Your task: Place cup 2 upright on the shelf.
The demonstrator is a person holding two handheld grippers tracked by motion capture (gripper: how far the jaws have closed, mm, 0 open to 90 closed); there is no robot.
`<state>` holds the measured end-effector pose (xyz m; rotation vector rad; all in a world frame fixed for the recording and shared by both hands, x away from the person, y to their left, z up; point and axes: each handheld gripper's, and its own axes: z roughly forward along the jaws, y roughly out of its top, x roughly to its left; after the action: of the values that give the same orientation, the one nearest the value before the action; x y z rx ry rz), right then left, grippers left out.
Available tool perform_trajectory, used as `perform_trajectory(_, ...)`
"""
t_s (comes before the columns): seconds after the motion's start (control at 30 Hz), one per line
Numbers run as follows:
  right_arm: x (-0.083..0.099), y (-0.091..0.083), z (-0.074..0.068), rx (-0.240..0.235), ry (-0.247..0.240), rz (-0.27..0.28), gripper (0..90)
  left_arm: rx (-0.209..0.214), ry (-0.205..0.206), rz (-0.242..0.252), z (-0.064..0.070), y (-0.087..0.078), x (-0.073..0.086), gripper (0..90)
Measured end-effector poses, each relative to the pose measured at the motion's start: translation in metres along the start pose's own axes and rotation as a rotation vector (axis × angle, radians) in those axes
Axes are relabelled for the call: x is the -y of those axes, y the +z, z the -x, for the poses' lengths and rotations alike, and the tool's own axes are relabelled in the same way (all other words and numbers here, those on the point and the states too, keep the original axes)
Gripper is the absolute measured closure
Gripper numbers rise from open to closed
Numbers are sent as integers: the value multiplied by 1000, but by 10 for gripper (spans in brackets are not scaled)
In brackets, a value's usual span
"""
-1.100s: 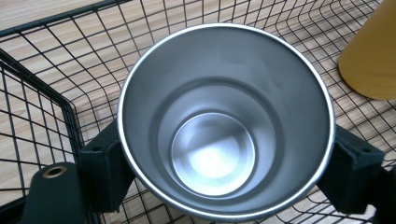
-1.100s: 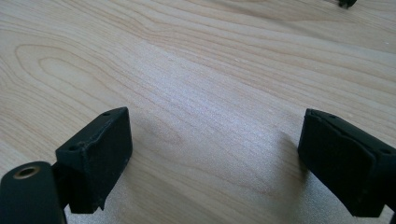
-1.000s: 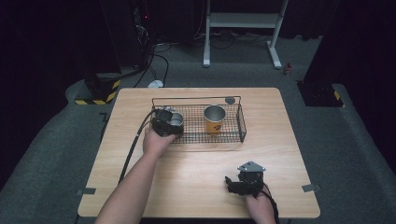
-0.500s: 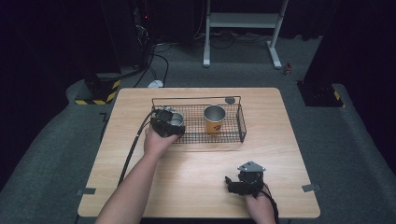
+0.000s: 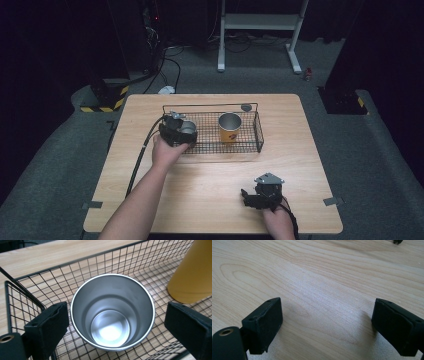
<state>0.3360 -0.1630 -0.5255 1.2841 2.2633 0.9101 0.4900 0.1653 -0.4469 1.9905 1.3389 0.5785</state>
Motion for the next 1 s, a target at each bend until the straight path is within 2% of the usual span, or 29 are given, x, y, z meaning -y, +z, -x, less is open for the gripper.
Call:
perform_trajectory(0.03,0,0,0,0,0,0,99,-8,7,0,0,-2,0,71)
perform_trajectory(0.27,0,0,0,0,2,1,98,7,0,12,-3,-15,4,81)
perform_trajectory(0.73,0,0,0,0,2,1,99,57,-31,51,-14,-43,23,101)
perform_trajectory(1.0,0,0,0,0,2,1,98,67,-8,79,-13,-58,39,112)
